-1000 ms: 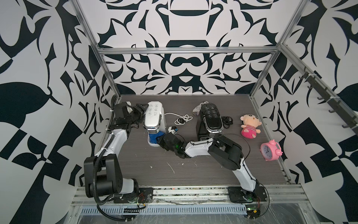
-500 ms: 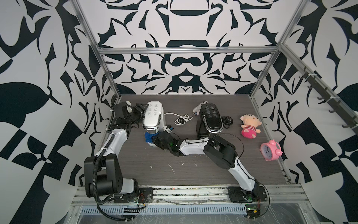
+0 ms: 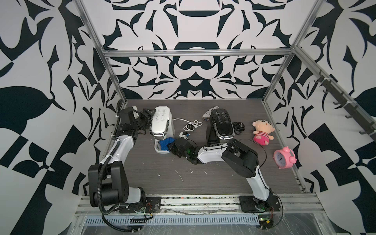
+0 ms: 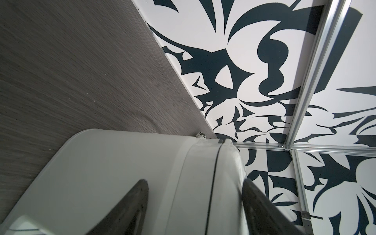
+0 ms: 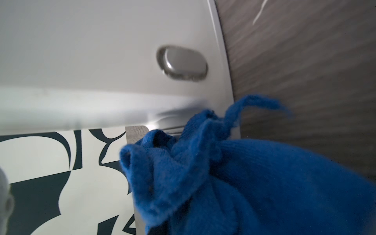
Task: Wipe the surface of a coffee machine
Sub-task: Wipe the dirt from the surface of the coffee machine.
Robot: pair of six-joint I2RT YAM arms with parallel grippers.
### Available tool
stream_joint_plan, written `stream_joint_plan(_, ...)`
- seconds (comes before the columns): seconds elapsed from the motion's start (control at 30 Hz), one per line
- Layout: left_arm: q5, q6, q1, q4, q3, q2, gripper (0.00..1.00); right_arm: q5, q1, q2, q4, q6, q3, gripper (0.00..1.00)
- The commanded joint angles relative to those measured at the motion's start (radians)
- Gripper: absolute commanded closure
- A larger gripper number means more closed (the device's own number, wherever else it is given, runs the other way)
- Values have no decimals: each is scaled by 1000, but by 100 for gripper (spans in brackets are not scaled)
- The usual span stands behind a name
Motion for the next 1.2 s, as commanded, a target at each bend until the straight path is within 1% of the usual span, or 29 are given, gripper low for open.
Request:
stream_joint_plan(0.0, 21, 3, -18, -160, -50, 41, 26, -10, -8, -3, 31, -72, 62, 100)
stream_joint_plan(0.1, 21, 3, -19, -158, -50, 42, 26, -16, -17, -8, 89, -79, 78, 100)
stream_joint_plan(0.27, 20, 3, -18, -159, -50, 48, 27, 3, -32, -81, 12, -163, 92, 100)
stream_joint_plan(0.4, 12, 13, -19, -167, -50, 45, 27, 1, -35, -123, 2, -191, 69, 100)
stream_joint_plan(0.57, 6, 15, -18, -169, -48, 44, 26, -22, -35, -130, -30, -244, 78, 100)
stream_joint_plan(0.77, 11, 6, -18, -160, -54, 44, 26, -44, -30, -112, -112, -323, 161, 100)
stream_joint_plan(0.93, 14, 2, -18, -155, -56, 49, 26, -48, -26, -97, -117, -333, 164, 100)
stream_joint_plan(1.17, 21, -8, -20, -143, -60, 54, 26, -27, -26, -65, -132, -297, 113, 100)
